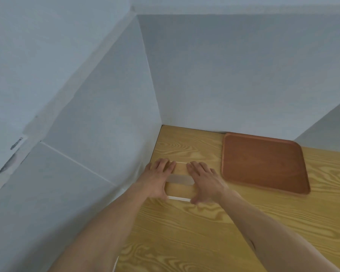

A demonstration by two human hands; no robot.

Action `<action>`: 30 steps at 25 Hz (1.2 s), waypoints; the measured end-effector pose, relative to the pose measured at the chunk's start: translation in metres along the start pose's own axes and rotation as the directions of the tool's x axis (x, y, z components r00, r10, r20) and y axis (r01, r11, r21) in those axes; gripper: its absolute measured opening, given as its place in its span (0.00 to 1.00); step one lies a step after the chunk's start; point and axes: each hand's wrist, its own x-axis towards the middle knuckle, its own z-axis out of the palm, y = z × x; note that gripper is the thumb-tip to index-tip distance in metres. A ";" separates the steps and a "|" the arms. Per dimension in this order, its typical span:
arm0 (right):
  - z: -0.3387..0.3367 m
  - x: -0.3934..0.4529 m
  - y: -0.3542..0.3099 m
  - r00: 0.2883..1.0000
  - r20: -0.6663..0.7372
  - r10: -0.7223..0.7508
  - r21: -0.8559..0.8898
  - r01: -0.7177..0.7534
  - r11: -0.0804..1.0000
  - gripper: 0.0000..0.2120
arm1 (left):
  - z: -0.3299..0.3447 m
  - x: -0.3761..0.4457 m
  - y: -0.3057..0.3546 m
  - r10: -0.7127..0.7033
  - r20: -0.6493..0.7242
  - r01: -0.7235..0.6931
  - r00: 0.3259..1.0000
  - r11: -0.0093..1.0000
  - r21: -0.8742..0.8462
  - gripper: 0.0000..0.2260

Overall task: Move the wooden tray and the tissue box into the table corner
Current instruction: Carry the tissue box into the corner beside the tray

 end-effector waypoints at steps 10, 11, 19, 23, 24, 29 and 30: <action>-0.006 0.018 -0.011 0.999 0.014 0.041 -0.028 -0.040 0.999 0.61 | 0.003 0.012 -0.019 -0.011 0.016 0.012 1.000 0.998 -0.060 0.58; -0.007 0.017 -0.011 0.998 0.025 0.051 -0.023 -0.050 0.998 0.61 | 0.004 0.010 -0.018 -0.020 0.028 0.022 0.999 0.997 -0.076 0.57; 0.039 -0.048 -0.036 0.984 -0.175 0.024 0.032 -0.019 0.999 0.52 | 0.066 -0.050 0.029 -0.141 -0.171 0.094 0.975 0.962 -0.258 0.45; 0.063 -0.072 -0.040 0.981 -0.192 0.034 -0.029 -0.040 0.999 0.44 | 0.093 -0.077 0.043 -0.170 -0.226 0.105 0.959 0.956 -0.274 0.40; 0.064 -0.074 -0.041 0.979 -0.198 0.040 -0.025 -0.046 0.999 0.44 | 0.093 -0.079 0.042 -0.175 -0.229 0.111 0.958 0.957 -0.267 0.39; 0.067 -0.076 -0.046 0.977 -0.197 0.081 0.000 -0.083 0.997 0.40 | 0.089 -0.079 0.045 -0.218 -0.215 0.163 0.952 0.955 -0.247 0.35; 0.067 -0.075 -0.046 0.977 -0.195 0.090 0.006 -0.090 0.996 0.39 | 0.089 -0.078 0.045 -0.233 -0.209 0.177 0.950 0.951 -0.255 0.35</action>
